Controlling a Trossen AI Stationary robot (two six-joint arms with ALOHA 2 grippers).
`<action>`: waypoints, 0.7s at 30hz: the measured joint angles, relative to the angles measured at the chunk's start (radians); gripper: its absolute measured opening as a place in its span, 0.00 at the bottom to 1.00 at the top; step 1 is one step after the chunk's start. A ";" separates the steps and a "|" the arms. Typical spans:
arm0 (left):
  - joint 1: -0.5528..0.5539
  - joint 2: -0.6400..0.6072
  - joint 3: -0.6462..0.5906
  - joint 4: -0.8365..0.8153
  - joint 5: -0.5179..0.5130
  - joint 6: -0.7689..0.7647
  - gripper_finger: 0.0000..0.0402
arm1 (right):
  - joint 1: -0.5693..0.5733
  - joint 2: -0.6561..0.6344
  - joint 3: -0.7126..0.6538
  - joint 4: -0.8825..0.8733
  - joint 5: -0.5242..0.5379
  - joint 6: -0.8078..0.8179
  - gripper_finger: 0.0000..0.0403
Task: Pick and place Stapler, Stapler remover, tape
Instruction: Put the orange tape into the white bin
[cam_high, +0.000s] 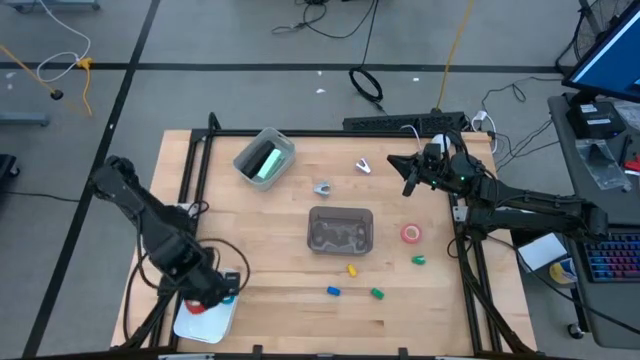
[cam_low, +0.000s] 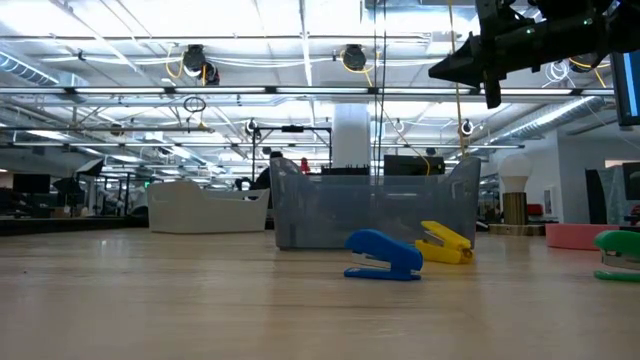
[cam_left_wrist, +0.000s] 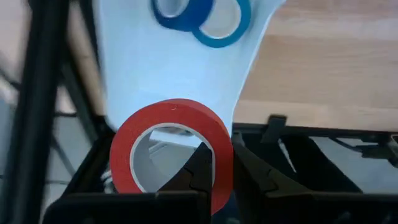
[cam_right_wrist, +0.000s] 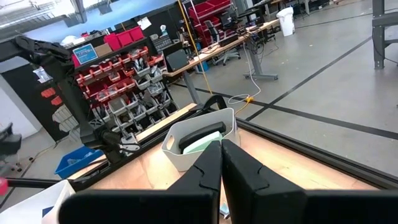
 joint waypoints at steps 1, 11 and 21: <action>-0.012 0.000 -0.023 0.027 -0.013 0.001 0.08 | 0.000 0.000 0.000 0.000 0.000 0.000 0.01; -0.122 0.002 -0.228 0.240 0.023 -0.016 0.08 | 0.000 0.000 0.000 -0.001 -0.001 0.001 0.01; -0.148 0.002 -0.381 0.481 -0.006 -0.016 0.08 | 0.000 0.000 0.000 -0.002 0.000 0.000 0.01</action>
